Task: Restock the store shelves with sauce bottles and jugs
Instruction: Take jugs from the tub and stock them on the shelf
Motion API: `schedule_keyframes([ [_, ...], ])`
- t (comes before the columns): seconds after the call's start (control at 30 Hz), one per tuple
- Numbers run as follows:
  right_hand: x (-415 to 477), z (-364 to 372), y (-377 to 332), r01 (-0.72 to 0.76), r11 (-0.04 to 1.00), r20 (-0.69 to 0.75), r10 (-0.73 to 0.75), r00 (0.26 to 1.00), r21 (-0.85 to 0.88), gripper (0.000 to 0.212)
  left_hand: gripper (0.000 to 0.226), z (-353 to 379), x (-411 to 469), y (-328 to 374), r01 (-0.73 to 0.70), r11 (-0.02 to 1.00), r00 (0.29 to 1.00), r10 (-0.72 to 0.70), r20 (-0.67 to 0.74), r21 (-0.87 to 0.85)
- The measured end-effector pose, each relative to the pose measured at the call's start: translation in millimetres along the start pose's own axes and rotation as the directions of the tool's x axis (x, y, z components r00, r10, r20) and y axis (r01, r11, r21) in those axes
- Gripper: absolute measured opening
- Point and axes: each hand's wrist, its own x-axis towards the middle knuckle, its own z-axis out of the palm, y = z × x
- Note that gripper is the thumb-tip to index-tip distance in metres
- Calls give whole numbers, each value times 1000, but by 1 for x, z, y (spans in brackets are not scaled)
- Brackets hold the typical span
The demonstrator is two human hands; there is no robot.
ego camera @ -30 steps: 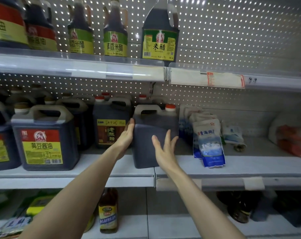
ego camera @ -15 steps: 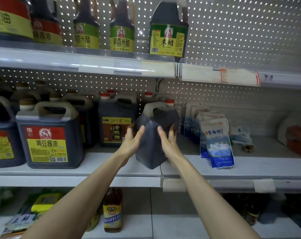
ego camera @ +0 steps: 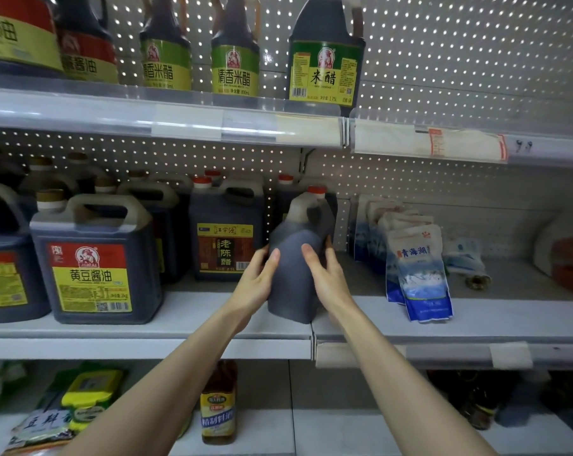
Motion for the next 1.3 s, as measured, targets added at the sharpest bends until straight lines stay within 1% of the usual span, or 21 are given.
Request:
schedule_keyframes([
  [0.1,1,-12,-1,-37,999,17,37,999,24,90,44,11,-13,0,-33,999,999,33,36,-7],
  [0.13,3,-17,-1,-45,999,16,45,999,21,87,47,14,-15,-1,-36,999,998,37,42,-20],
  [0.23,12,-33,-1,-56,998,-11,56,998,15,52,48,25,-19,-2,-55,998,995,57,87,-16],
  [0.27,16,-37,0,-63,998,-31,63,998,14,44,50,29,-20,-2,-66,998,992,65,105,-1],
  [0.33,20,-42,2,-63,998,-82,63,995,-4,40,53,36,-21,-2,-82,996,989,77,123,33],
  [0.4,19,-42,1,-47,999,-114,45,992,-23,42,47,36,-19,-3,-93,994,991,88,96,50],
  [0.43,15,-39,-2,-28,1000,-125,28,992,2,44,41,33,-16,-4,-85,995,994,81,72,56],
  [0.47,12,-35,-5,-1,1000,-127,5,992,31,50,32,30,-13,-6,-75,995,996,72,47,62],
  [0.53,9,-26,-13,38,999,-135,-33,990,35,72,17,23,-7,-8,-61,996,998,62,-11,64],
  [0.6,11,-16,-17,53,999,-191,-54,980,-11,93,16,15,0,-9,-50,997,997,54,-62,51],
  [0.67,15,-8,-19,53,997,-270,-64,961,-48,105,19,9,7,-7,-48,999,994,50,-92,20],
  [0.73,20,-4,-20,37,997,-327,-57,943,-67,102,18,5,14,-4,-44,999,993,44,-111,6],
  [0.83,24,-6,-21,23,997,-354,-49,934,-79,88,13,0,28,-4,-34,999,990,35,-133,16],
  [0.9,28,-13,-19,19,997,-336,-41,941,-71,80,19,-1,36,-4,-35,999,990,39,-135,30],
  [1.0,38,-27,-16,29,1000,-236,-26,971,7,64,39,2,44,-1,-26,998,991,32,-128,51],
  [1.07,47,-36,-15,8,999,-144,0,990,52,65,51,4,51,-2,-17,996,991,29,-130,86],
  [1.17,62,-49,-13,-22,998,-46,25,999,59,70,71,5,61,-7,8,991,989,12,-146,137],
  [1.27,74,-58,-14,-36,997,31,34,999,68,60,77,9,66,-7,34,990,985,-11,-172,136],
  [1.3,75,-59,-13,-38,997,47,35,998,67,62,77,11,68,-7,36,991,984,-12,-178,132],
])
